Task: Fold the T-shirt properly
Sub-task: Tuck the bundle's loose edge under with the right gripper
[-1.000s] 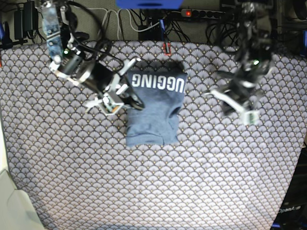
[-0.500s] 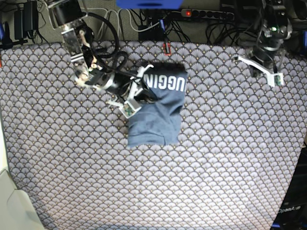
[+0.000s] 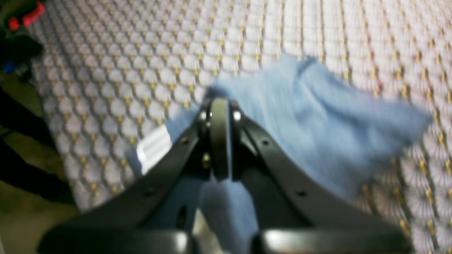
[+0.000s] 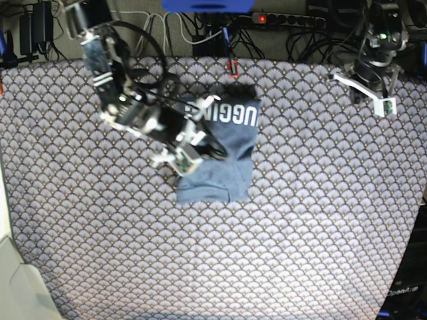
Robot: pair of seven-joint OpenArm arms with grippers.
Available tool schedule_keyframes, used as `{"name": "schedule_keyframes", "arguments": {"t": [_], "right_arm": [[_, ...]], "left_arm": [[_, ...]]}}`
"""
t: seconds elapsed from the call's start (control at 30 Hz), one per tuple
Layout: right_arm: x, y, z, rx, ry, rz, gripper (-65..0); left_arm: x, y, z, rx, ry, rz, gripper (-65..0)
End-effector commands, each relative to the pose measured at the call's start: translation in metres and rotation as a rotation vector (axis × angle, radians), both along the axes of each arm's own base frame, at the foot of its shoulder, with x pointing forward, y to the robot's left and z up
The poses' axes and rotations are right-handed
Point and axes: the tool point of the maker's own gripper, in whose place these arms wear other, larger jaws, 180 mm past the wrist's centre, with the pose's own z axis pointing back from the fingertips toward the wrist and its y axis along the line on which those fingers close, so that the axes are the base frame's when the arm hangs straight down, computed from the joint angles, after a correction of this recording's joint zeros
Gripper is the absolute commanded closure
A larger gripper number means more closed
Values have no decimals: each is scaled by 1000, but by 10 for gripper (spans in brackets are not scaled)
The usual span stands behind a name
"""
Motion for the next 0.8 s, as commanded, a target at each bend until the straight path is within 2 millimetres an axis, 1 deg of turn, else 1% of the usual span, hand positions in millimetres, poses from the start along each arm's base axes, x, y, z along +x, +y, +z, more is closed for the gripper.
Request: {"name": "schedule_keyframes", "arguments": {"t": [0.0,0.1,0.17,0.23,0.3,0.47,0.5,0.6,0.67,0.73,0.77], "right_arm": [[9,7,19,39,-44,7,0],[17,26,17,53,-27,32,0],[23,34,8,40,-7,56,0],[27,41,-4,17,20,81,0],[31,45,-18,5,60,84,0],[45,40,-45,48,109,42,0],[47,38,-50,53,120,33,0],[46,32,-70,57,164,9,0],[45,31,-73,61,170,4,0],[46,31,-68,64,155,7,0],[47,32,-62,66,138,12,0]], "left_arm": [[1,1,7,12,-25,-11,0],[-3,-1,11,17,-26,-19,0],[-7,-2,10,17,-17,-21,0],[-8,-2,10,18,-16,-22,0],[-13,-2,8,18,-3,-23,0],[-25,-2,3,19,24,-23,0],[-25,-2,3,19,24,-23,0],[-33,-1,0,22,45,-23,0],[-37,0,-2,26,57,-27,0],[-40,0,-3,28,65,-28,0],[-41,0,-3,28,67,-28,0]]}}
